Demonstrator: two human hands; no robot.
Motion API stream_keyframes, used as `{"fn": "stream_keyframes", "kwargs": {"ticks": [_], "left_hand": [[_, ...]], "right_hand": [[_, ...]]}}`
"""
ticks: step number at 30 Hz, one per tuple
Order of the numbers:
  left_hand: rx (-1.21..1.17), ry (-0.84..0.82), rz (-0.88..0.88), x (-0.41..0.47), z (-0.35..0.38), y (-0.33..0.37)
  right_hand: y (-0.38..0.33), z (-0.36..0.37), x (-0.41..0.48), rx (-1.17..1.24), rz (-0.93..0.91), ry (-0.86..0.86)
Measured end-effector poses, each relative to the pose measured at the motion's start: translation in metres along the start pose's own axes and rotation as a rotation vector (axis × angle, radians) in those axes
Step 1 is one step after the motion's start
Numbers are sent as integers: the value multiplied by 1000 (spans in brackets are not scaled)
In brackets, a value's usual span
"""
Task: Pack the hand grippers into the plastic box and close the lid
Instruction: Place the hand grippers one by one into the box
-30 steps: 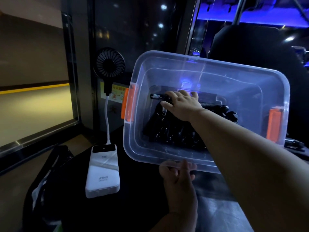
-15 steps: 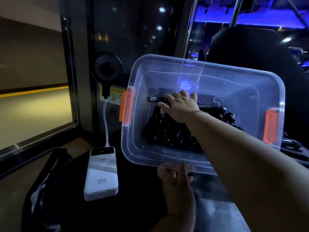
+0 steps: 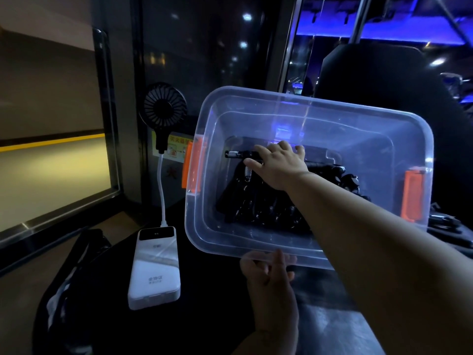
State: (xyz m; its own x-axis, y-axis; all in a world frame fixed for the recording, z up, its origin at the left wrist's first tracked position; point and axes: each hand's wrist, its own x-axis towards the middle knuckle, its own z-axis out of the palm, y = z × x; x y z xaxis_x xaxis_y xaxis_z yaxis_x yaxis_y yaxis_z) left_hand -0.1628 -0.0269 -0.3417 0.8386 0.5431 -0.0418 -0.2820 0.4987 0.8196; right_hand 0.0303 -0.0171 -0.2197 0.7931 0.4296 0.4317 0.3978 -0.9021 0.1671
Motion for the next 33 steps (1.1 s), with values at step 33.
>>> {"fn": "stream_keyframes", "kwargs": {"ticks": [33], "left_hand": [[8, 9, -37, -2, 1, 4]], "right_hand": [[-23, -14, 15, 173, 47, -146]]}}
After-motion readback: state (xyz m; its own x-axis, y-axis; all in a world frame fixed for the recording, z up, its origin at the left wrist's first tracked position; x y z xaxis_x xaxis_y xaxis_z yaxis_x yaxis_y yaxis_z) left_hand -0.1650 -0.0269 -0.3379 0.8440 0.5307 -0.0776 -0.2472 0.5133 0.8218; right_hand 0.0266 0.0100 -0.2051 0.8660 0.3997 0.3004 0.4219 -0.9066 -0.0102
